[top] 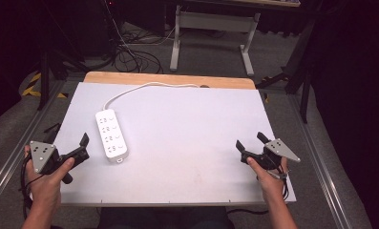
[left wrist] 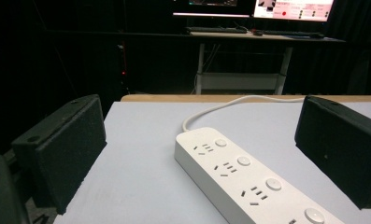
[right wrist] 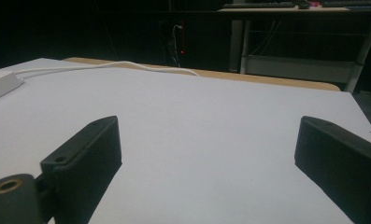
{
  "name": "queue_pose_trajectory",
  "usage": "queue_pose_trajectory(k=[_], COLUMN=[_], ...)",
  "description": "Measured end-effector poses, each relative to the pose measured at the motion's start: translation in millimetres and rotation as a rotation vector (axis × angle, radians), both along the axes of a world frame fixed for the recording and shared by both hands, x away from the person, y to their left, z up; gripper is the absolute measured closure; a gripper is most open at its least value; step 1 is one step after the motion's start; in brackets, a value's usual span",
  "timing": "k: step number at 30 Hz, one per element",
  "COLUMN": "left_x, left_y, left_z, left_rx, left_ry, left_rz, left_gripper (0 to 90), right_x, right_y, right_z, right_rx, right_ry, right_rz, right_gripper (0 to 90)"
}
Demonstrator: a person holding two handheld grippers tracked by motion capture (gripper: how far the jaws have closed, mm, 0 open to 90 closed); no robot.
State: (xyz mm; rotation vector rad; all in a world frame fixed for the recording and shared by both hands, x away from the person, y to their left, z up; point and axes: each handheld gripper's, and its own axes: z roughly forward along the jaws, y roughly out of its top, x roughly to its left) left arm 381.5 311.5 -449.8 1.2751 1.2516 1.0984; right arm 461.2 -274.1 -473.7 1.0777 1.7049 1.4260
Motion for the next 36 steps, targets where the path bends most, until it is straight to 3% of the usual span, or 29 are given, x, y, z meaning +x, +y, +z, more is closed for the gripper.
queue_pose_trajectory(k=[17,20,24,29,36], left_x=[1.7,1.4,0.1,-2.6,-4.8], left_y=[-1.5,-1.3,0.3,5.1,9.1], left_z=[0.1,1.0,3.0,5.4,7.1], left_rx=[0.011,0.009,-0.004,-0.032,-0.032], left_ry=[-0.001,0.0,0.019,0.006,0.005], left_rz=[0.017,0.022,0.027,0.022,0.014], left_gripper=[8.5,12.9,33.4,65.9,86.4], right_x=[1.3,1.0,0.7,0.4,0.0], right_y=[-0.1,-0.3,-0.6,-1.5,-0.5], right_z=[-0.9,-0.8,-0.6,-0.5,0.4], right_rx=[0.002,0.004,0.006,0.013,0.009], right_ry=[0.004,0.005,0.006,0.008,0.004], right_rz=[0.0,-0.001,-0.002,-0.002,-0.001], right_gripper=[7.8,7.8,7.8,7.8,7.8])
